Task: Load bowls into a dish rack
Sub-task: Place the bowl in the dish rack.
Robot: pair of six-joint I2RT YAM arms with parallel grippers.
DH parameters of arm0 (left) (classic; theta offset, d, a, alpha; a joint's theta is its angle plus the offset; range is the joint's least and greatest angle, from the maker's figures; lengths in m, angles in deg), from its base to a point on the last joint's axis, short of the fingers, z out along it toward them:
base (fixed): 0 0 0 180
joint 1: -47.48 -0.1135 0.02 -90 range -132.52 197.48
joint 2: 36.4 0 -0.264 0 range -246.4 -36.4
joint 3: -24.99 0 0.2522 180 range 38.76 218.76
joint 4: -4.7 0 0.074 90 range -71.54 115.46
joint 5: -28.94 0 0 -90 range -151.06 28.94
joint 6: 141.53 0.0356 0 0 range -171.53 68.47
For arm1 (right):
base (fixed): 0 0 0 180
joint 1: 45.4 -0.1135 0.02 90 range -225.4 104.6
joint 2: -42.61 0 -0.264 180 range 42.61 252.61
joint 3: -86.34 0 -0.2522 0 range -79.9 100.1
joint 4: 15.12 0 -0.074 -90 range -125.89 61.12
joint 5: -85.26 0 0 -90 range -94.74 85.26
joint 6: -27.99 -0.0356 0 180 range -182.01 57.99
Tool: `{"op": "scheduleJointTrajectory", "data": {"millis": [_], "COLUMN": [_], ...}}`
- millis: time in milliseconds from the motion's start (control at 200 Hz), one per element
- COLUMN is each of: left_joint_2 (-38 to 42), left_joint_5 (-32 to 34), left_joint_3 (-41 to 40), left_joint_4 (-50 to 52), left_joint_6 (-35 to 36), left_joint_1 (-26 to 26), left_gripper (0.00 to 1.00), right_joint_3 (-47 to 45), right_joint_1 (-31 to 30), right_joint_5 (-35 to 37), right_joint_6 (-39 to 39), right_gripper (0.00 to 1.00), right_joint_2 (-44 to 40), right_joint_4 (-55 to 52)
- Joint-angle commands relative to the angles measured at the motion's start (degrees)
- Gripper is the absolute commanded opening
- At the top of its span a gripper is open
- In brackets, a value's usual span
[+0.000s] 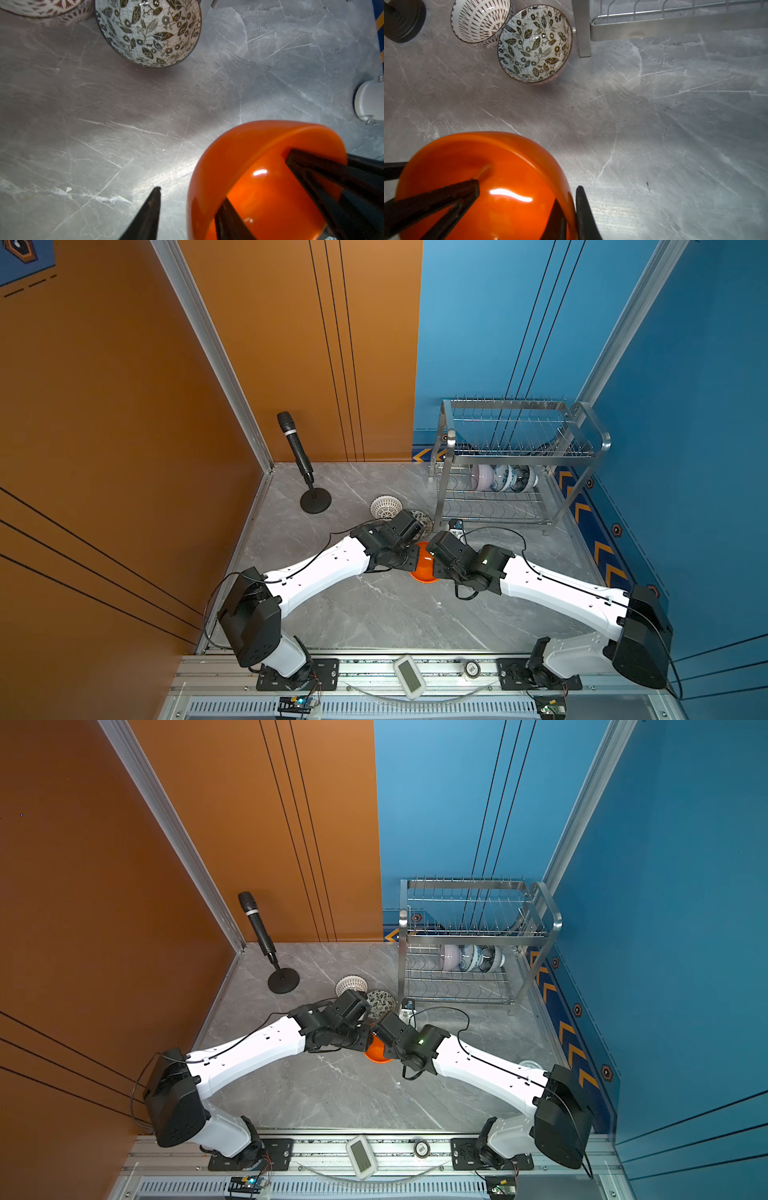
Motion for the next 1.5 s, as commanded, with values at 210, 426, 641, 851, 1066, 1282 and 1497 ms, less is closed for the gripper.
{"op": "scheduleJointTrajectory", "data": {"millis": [210,426,641,851,1066,1282,1497], "left_joint_2": [3.5,5.4,6.7,8.0,8.0,7.5,7.4], "left_joint_5": [1.2,1.7,1.7,1.8,1.3,1.1,1.4], "left_joint_3": [-0.9,-1.3,-2.9,-4.5,-5.1,-5.0,-5.3], "left_joint_4": [0.7,0.8,0.8,0.8,0.8,1.0,1.0], "left_joint_6": [0.4,0.4,0.2,-0.2,-0.1,-0.1,-0.4], "left_joint_1": [-0.8,-1.5,-3.1,-4.3,-5.6,-6.5,-7.1], "left_gripper": [0.66,0.70,0.70,0.69,0.69,0.69,0.68], "right_joint_3": [1.8,0.0,1.8,3.8,6.9,10.1,12.9], "right_joint_1": [1.1,3.5,8.0,16.3,21.9,23.8,25.3], "right_joint_5": [5.8,8.1,13.4,19.1,24.3,30.5,37.6], "right_joint_6": [-3.1,-3.8,0.1,7.6,16.0,22.0,26.2], "right_gripper": [0.00,0.00,0.00,0.00,0.00,0.00,0.00], "right_joint_2": [-1.0,-4.2,-5.6,-6.6,-4.1,1.5,6.8], "right_joint_4": [-7.7,-12.0,-19.8,-24.3,-25.9,-26.8,-26.9]}}
